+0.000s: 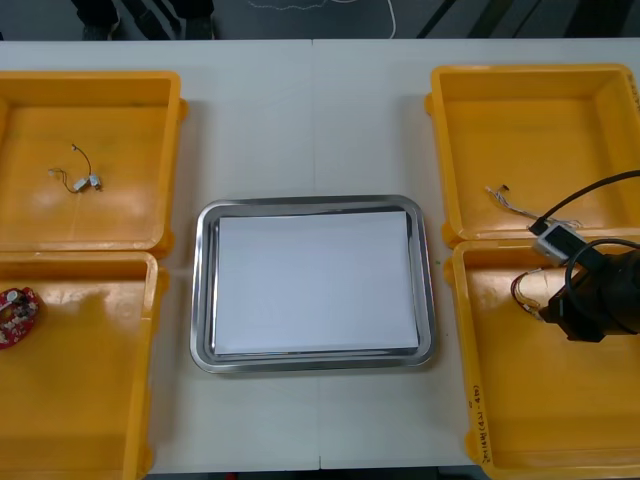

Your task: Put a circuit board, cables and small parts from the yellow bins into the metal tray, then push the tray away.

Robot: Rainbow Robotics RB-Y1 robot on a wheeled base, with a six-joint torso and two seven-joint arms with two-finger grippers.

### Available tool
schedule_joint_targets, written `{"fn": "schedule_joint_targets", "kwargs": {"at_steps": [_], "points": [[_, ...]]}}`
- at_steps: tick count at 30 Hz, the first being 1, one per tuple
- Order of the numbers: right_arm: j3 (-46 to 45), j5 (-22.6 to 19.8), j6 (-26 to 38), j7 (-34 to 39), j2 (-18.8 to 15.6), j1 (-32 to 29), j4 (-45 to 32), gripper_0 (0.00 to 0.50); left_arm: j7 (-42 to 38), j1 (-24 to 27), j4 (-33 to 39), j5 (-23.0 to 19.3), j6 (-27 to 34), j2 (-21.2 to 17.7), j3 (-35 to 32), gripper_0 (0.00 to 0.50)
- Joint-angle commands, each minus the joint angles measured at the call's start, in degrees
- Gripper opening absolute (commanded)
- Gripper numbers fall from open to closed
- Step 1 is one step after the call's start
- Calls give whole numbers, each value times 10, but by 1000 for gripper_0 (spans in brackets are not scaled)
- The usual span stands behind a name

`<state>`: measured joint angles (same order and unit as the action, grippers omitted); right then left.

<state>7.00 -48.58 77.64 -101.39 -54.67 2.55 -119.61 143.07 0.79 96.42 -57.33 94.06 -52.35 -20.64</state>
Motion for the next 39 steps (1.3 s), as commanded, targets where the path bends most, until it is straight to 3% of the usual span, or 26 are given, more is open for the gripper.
{"fn": "schedule_joint_targets", "kwargs": {"at_steps": [1, 39], "points": [[18, 9, -12, -18, -23, 14, -3, 500, 79, 16, -2, 12, -13, -28, 21, 500], [110, 54, -98, -29, -23, 39, 68, 500, 85, 17, -76, 15, -92, -28, 77, 500]]}}
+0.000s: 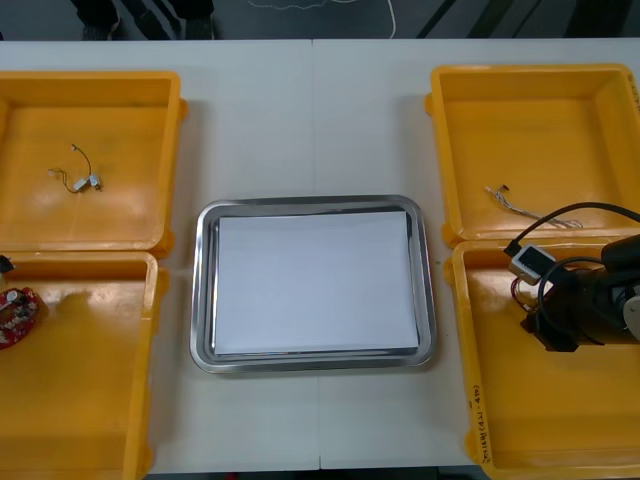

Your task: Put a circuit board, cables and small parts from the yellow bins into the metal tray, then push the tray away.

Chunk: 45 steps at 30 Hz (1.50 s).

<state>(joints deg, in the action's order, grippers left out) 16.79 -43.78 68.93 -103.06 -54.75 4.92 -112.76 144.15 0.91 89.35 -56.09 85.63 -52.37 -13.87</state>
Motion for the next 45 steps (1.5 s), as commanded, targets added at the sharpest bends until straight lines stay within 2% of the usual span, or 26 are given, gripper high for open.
{"fn": "schedule_joint_targets", "kwargs": {"at_steps": [1, 6, 12, 13, 15, 16, 17, 18, 20, 21, 22, 25, 28, 33, 38, 41, 45], "points": [[13, 5, -12, -13, -21, 15, 1, 500, 75, 16, -7, 2, -7, -27, 9, 500], [17, 1, -26, -16, -22, 17, 18, 500, 74, 16, -8, 1, -8, -27, 10, 497], [17, -4, -29, -15, -22, 16, 23, 500, 74, 16, -8, 0, -7, -27, 9, 391], [17, -4, -29, -14, -21, 16, 23, 458, 74, 16, -8, 0, -7, -26, 9, 386], [17, -5, -29, -13, -22, 16, 24, 250, 74, 15, -8, -1, -7, -26, 10, 354], [17, -5, -29, -13, -22, 16, 24, 202, 73, 16, -8, -1, -6, -26, 9, 348], [17, -5, -29, -12, -22, 16, 24, 122, 73, 15, -9, 0, -6, -23, 10, 332], [17, -6, -29, -11, -22, 16, 24, 73, 71, 16, -8, 1, -6, -22, 10, 314], [17, -6, -29, -10, -22, 16, 24, 35, 70, 16, -9, 1, -6, -21, 9, 266], [17, -6, -29, -9, -22, 16, 24, 9, 69, 16, -9, 1, -6, -21, 9, 224], [17, -7, -28, -9, -22, 17, 24, 0, 69, 16, -9, 1, -6, -21, 10, 174], [17, -18, -23, -8, -28, 23, 24, 0, 68, 16, -9, 0, -6, -21, 10, 100], [17, -61, -8, -8, -50, 36, 23, 0, 68, 16, -9, 0, -5, -21, 9, 6], [13, -119, -3, -1, -94, 38, 9, 0, 65, 16, -8, -2, 0, -21, 9, 0], [-1, -181, 26, 41, -136, 40, -15, 0, 61, 18, 0, -8, 11, -22, 5, 0], [-12, -208, 66, 78, -157, 39, -40, 0, 52, 17, 24, -11, 46, -22, -13, 0], [-19, -232, 89, 123, -175, 37, -62, 0, 42, 13, 50, -17, 87, -22, -34, 0]]}}
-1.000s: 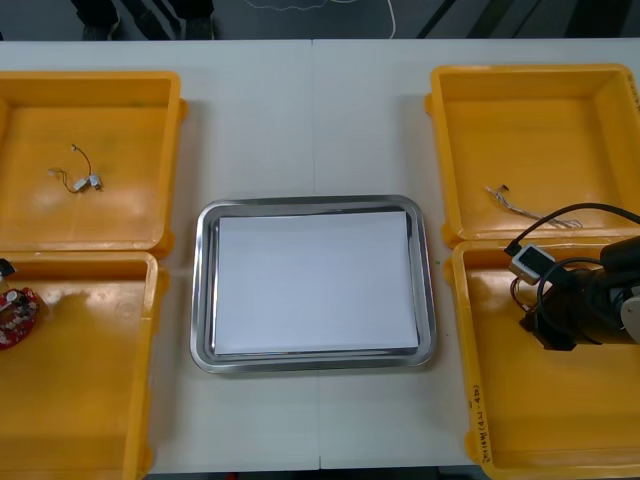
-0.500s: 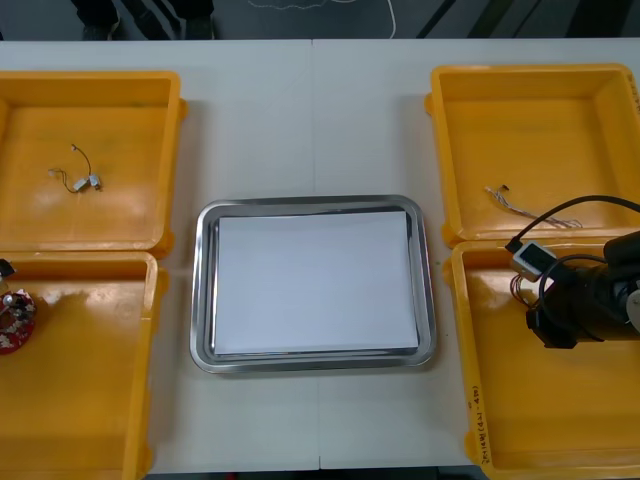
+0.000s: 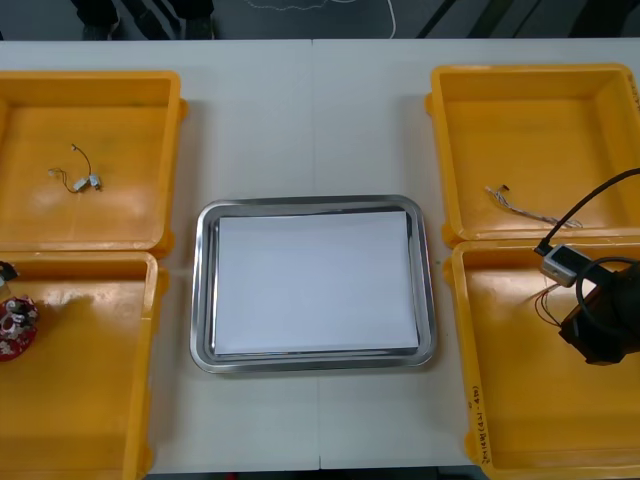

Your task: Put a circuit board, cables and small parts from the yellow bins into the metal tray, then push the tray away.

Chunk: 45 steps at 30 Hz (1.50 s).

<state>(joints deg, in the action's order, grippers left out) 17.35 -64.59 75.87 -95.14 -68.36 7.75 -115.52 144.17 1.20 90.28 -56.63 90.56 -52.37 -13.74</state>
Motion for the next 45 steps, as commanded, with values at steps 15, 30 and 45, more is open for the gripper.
{"fn": "schedule_joint_targets", "kwargs": {"at_steps": [15, 30, 45], "points": [[-38, -61, 8, 219, -72, -76, -84, 0, -45, -82, 182, -9, 93, -19, -59, 0], [-147, -21, -34, 248, -46, -252, -118, 0, -77, -121, 263, 84, 91, 89, -43, 0], [-147, 25, -33, 253, -17, -252, -117, 200, -78, -121, 260, 159, 93, 124, -21, 0]]}}
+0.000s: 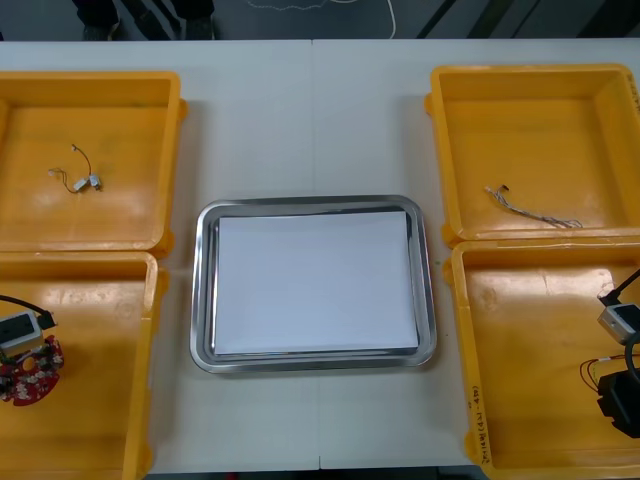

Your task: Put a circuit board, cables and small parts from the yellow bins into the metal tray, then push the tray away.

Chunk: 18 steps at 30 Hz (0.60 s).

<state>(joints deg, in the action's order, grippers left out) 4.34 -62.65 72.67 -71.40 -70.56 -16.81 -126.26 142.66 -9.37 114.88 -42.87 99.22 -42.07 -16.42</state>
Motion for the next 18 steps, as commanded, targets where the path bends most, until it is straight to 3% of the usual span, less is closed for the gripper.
{"fn": "schedule_joint_targets", "kwargs": {"at_steps": [1, 7, 12, 18], "points": [[-16, 6, -2, 15, 5, -7, -9, 246, -63, -15, 14, 28, 6, 27, 6, 0], [-17, 7, -16, 14, 9, -7, -8, 491, -63, -15, 14, 59, 6, 57, 6, 0], [-22, 12, -24, 7, 4, -1, -9, 500, -63, -15, 14, 75, 5, 67, 6, 2], [-43, 33, -23, -53, -9, 2, -21, 500, -63, -16, 14, 91, 4, 80, 6, 111]]}}
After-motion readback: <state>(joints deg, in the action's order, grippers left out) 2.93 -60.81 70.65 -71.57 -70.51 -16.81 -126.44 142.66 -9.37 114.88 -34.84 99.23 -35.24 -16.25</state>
